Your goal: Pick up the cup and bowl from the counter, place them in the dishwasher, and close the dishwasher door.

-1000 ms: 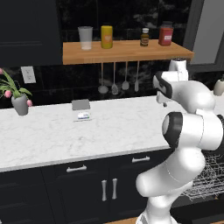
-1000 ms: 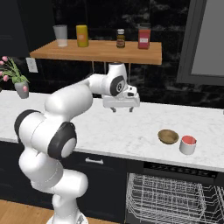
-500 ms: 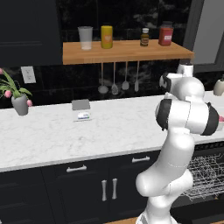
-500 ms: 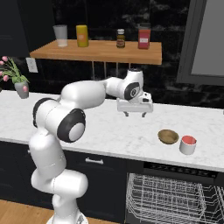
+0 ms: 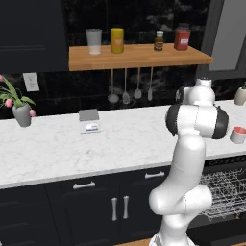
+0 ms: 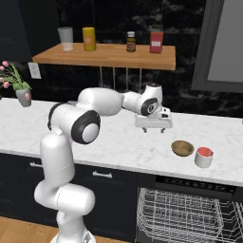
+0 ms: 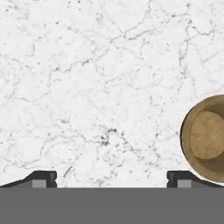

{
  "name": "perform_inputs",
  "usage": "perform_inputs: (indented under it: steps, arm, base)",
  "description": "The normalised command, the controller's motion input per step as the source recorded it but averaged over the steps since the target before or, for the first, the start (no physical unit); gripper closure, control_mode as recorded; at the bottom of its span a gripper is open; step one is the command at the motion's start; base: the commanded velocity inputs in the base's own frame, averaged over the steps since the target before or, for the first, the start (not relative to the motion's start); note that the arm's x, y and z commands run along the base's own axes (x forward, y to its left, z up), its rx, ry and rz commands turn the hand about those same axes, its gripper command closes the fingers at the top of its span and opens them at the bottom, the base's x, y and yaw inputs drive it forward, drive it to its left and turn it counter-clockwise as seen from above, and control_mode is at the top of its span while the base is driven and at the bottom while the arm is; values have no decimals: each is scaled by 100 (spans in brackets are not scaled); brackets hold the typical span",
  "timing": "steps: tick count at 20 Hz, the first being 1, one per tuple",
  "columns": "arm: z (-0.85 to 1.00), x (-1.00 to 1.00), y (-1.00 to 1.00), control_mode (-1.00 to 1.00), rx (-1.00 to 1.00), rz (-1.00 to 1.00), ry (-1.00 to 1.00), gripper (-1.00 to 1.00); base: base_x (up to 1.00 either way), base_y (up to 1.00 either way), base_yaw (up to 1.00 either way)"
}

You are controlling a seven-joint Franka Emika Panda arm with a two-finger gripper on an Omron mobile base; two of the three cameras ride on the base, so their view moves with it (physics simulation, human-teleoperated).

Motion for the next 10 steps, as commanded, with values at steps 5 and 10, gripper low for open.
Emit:
perform_inputs:
  steps: [5,10]
  arm:
    - [-15,47,-59,-100,1,-7,11,-100]
    - [-17,16,-50,-100,1,-5,17,-100]
  base:
    - [0,0,0]
    - [0,0,0]
